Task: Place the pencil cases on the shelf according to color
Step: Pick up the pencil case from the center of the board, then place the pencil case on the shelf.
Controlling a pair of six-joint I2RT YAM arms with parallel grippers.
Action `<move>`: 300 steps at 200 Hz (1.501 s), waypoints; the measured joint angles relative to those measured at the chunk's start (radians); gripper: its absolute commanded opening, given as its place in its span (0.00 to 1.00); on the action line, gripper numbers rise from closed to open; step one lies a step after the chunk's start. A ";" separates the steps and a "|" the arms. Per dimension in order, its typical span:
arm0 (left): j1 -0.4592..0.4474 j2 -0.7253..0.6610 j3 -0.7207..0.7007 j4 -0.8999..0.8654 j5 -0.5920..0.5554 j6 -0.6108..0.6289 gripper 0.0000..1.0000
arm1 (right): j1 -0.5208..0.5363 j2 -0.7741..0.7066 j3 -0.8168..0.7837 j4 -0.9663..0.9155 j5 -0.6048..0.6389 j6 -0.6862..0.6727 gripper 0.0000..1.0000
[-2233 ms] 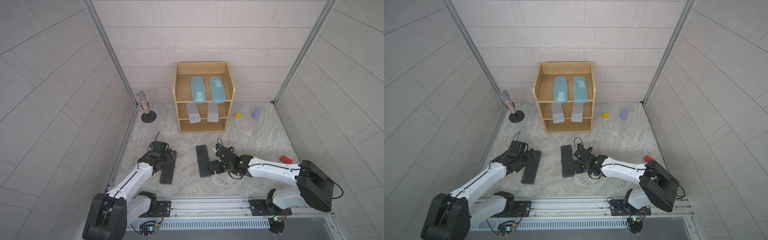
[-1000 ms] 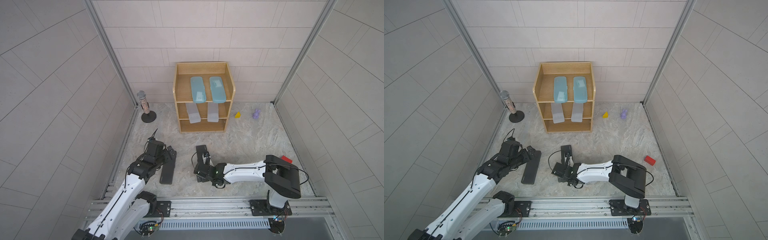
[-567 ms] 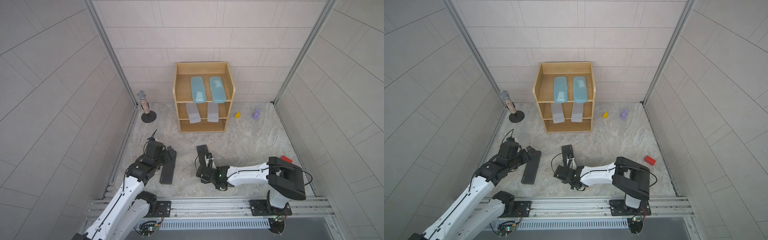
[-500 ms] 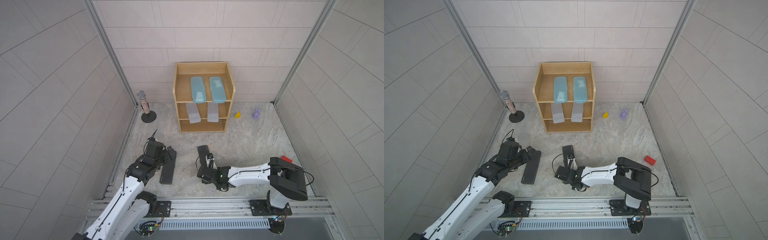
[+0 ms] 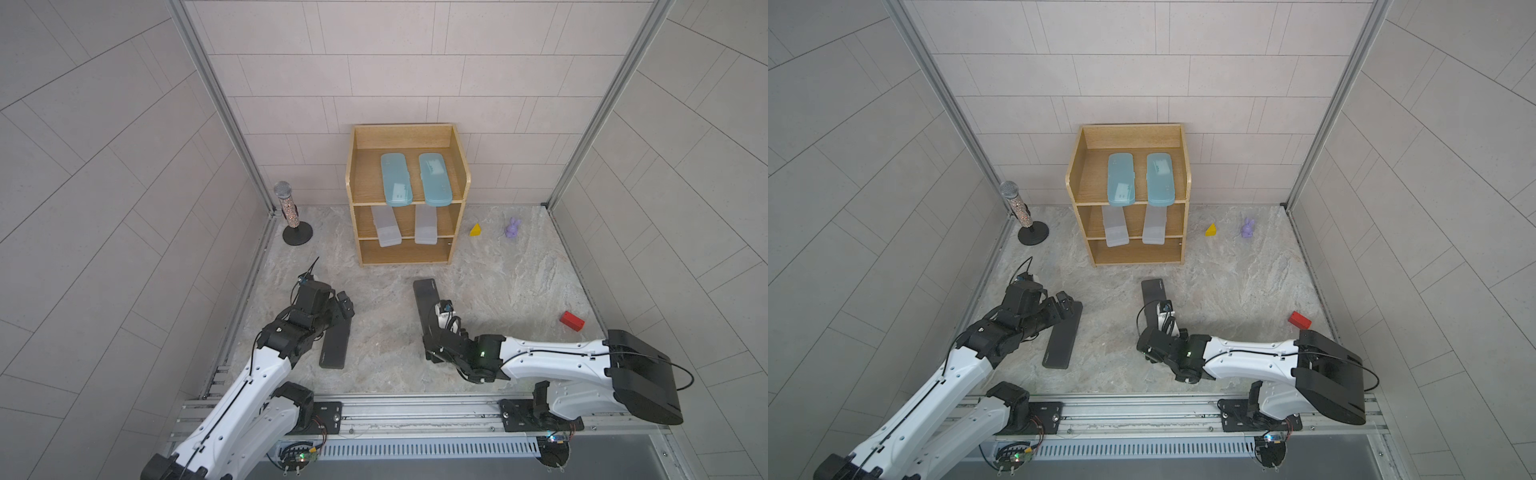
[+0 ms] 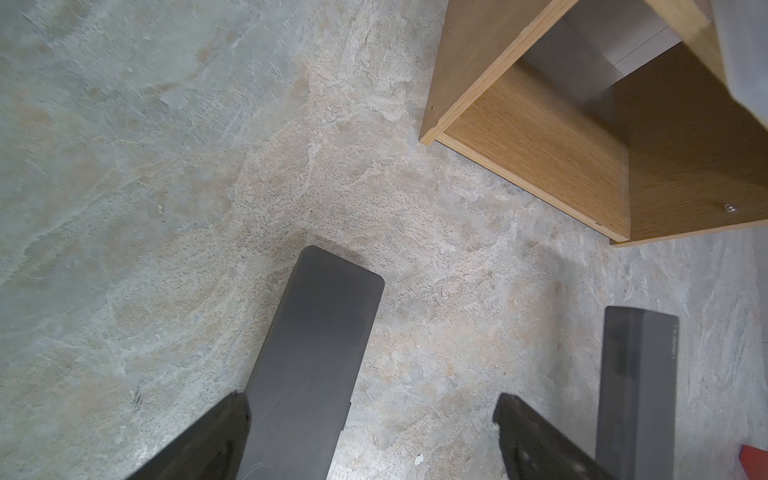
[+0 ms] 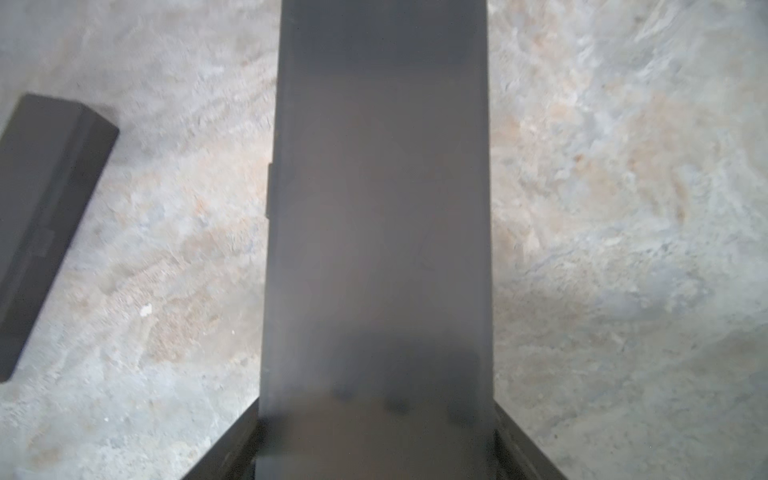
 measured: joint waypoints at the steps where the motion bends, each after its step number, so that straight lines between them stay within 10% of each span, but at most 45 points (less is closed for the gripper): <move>1: 0.000 0.000 0.000 0.000 0.000 0.000 1.00 | -0.003 -0.001 -0.001 0.002 -0.002 -0.002 0.48; 177: -0.006 0.198 -0.039 0.196 -0.018 0.001 1.00 | -0.510 0.530 0.370 0.313 -0.306 -0.270 0.49; 241: -0.006 0.219 -0.048 0.220 -0.025 0.004 1.00 | -0.528 0.600 0.480 0.288 -0.315 -0.272 0.92; 300: -0.006 0.196 -0.084 0.219 -0.028 0.000 1.00 | -0.528 0.566 0.455 0.266 -0.319 -0.290 1.00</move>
